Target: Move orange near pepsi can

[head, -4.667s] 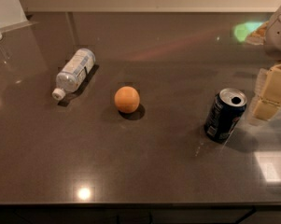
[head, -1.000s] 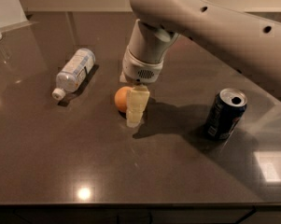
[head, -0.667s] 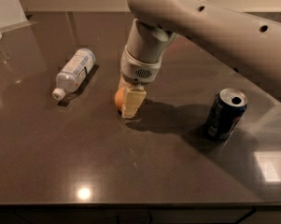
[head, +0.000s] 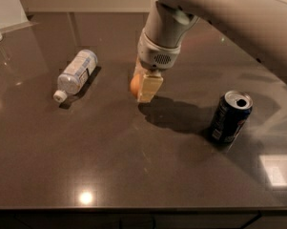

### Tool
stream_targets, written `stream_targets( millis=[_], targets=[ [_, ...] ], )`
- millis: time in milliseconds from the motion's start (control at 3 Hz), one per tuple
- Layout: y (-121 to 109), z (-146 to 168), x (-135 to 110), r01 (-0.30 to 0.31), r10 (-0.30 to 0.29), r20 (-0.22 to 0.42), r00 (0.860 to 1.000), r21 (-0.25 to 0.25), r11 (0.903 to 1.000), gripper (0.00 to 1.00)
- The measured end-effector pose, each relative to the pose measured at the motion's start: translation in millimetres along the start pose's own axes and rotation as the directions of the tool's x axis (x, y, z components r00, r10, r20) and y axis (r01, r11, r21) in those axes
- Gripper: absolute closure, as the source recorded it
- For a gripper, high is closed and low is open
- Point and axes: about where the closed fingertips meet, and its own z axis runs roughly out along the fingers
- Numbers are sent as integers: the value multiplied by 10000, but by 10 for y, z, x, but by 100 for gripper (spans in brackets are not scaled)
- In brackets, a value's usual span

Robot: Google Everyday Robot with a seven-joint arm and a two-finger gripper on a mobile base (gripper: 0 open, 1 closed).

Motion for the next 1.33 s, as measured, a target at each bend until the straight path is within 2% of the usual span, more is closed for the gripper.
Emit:
stream_targets(
  millis=[333,667,1000,1333],
  targets=[
    [-145,-308,330,-238,261,-455,9986,506,9984,100],
    [-172,-478,697,-1090,1160,-1087,9873,686,9917,100],
    [-103,-519,1006,-2221,2293,-1591,9603,623,9730,100],
    [40,-520,1201,-3429,3495,-1720,9210,674,9369,100]
  ],
)
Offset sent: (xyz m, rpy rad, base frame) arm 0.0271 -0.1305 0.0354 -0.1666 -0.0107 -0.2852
